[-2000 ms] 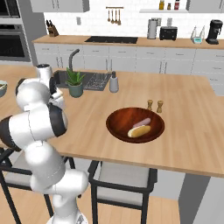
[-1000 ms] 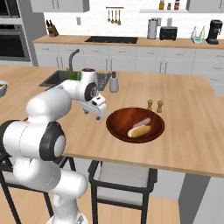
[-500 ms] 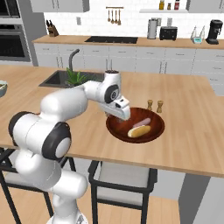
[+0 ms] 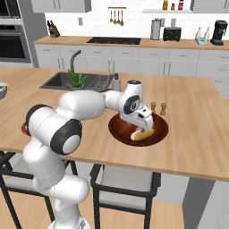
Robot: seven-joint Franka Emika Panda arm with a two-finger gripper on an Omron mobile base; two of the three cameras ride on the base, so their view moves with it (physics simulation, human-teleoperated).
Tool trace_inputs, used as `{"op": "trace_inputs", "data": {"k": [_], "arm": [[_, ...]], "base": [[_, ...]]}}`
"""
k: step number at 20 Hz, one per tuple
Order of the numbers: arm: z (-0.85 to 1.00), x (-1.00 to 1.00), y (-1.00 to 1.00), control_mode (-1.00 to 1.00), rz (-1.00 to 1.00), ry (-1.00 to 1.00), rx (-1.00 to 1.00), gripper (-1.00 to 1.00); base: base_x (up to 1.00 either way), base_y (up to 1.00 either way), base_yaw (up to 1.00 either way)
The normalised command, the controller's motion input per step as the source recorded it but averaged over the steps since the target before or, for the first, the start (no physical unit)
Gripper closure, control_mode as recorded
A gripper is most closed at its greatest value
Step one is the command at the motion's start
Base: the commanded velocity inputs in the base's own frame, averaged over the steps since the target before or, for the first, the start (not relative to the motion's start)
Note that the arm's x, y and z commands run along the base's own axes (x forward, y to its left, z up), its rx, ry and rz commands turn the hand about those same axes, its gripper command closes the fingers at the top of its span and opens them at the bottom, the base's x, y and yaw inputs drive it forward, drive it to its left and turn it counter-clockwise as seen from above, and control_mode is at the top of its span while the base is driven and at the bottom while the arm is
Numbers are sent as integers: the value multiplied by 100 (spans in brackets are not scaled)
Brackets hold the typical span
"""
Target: Place one bun and one sausage from the bowl on each plate.
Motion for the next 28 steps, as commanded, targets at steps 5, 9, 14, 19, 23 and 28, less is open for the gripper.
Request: {"op": "trace_inputs", "data": {"k": [5, 9, 14, 19, 23, 28], "arm": [[-37, 39, -7, -100, 0, -2, 0, -100], [-39, 53, 0, -100, 2, 0, 0, -100], [-33, 25, -23, -100, 2, 0, 0, -100], [-32, 1, -11, -100, 3, 0, 0, -100], [-23, 6, 14, -100, 9, -1, 1, -100], [-23, 0, 21, -100, 11, -4, 1, -100]], "base": [[0, 0, 0], [0, 0, 0], [0, 0, 0], [0, 0, 0], [0, 0, 0], [0, 0, 0]]}}
